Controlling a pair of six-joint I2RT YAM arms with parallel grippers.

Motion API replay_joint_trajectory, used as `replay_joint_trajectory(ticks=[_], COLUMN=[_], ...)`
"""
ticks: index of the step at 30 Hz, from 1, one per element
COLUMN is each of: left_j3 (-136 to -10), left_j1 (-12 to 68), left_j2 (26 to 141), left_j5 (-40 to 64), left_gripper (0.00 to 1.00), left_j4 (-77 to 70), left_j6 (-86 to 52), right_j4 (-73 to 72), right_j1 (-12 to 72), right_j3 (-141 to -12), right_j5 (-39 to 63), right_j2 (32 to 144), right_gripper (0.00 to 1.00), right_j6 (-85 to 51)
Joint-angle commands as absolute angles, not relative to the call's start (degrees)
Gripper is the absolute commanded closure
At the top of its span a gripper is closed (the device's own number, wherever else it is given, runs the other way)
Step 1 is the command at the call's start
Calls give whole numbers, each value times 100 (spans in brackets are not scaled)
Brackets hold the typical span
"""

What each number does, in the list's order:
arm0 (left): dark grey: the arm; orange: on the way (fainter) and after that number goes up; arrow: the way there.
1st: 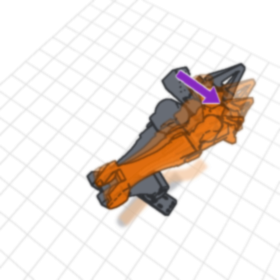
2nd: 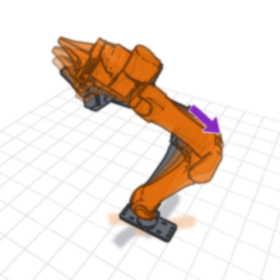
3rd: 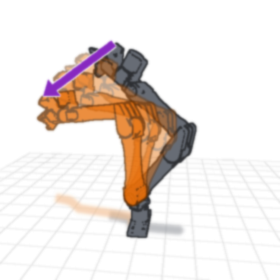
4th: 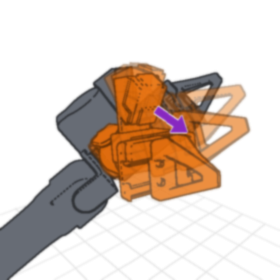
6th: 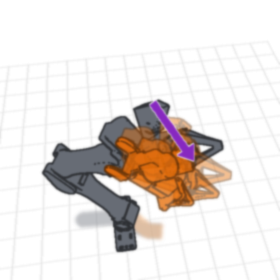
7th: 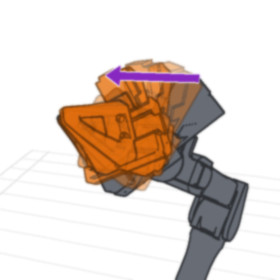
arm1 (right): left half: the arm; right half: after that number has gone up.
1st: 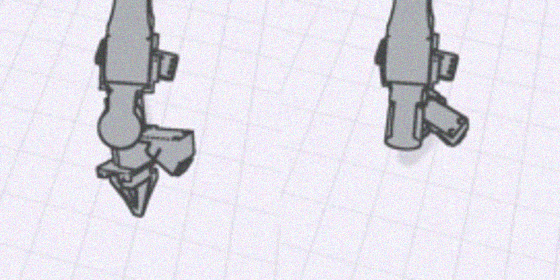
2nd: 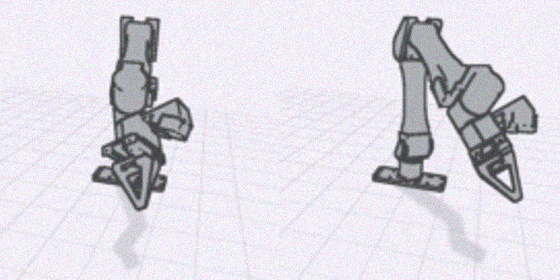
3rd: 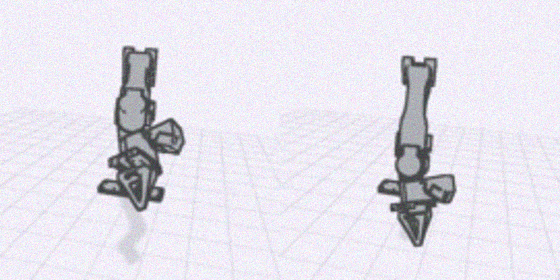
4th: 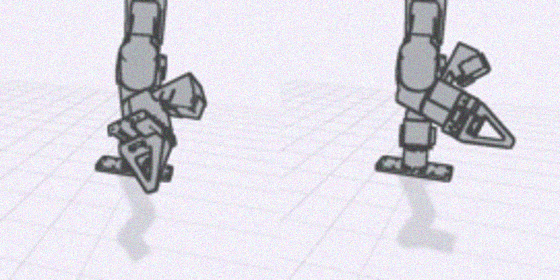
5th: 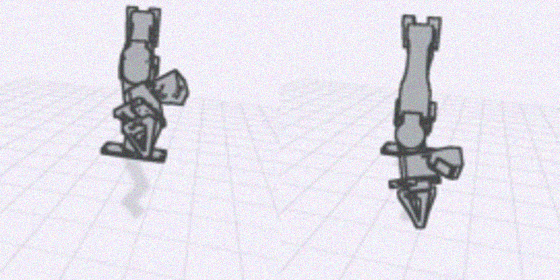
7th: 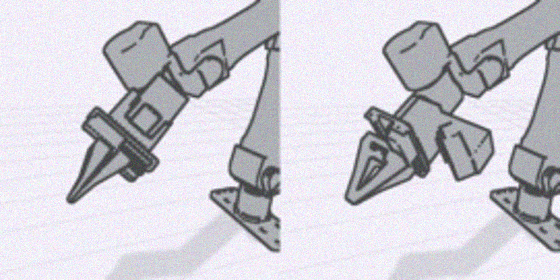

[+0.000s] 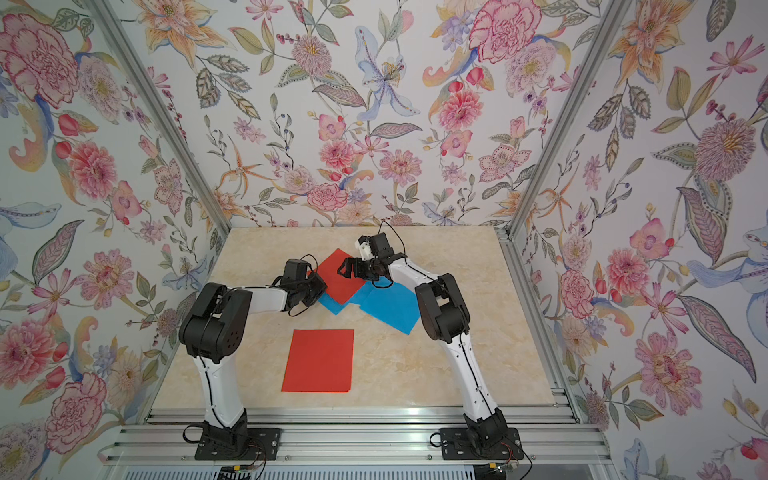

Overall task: Sort the scattered colored papers by color
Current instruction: Pick up the colored paper from the center of the board, then place the colored paper.

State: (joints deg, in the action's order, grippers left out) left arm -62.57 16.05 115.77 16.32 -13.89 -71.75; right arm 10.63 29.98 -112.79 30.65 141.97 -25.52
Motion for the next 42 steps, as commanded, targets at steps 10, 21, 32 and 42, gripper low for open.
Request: replay_joint_trajectory(ticks=[10, 21, 32, 42], left_j3=[-6881, -7034, -5644, -4757], left_j1=[1760, 1997, 2742, 3527], left_j2=[10981, 10609, 8920, 7531], left_j5=[1685, 2237, 3058, 2313], left_gripper=[100, 100, 100, 100], left_j4=[-1130, -1105, -1076, 994], left_j6=[-6516, -5856, -5897, -4909], right_j4=[1771, 2346, 1791, 800], right_j1=[3059, 2895, 2655, 2988], right_j3=[-11384, -10287, -7418, -5577], right_j5=[2702, 1043, 750, 1301], right_j2=[13882, 11453, 8918, 8096], right_gripper=[0, 0, 0, 0], right_j6=[-2136, -1514, -1957, -2490])
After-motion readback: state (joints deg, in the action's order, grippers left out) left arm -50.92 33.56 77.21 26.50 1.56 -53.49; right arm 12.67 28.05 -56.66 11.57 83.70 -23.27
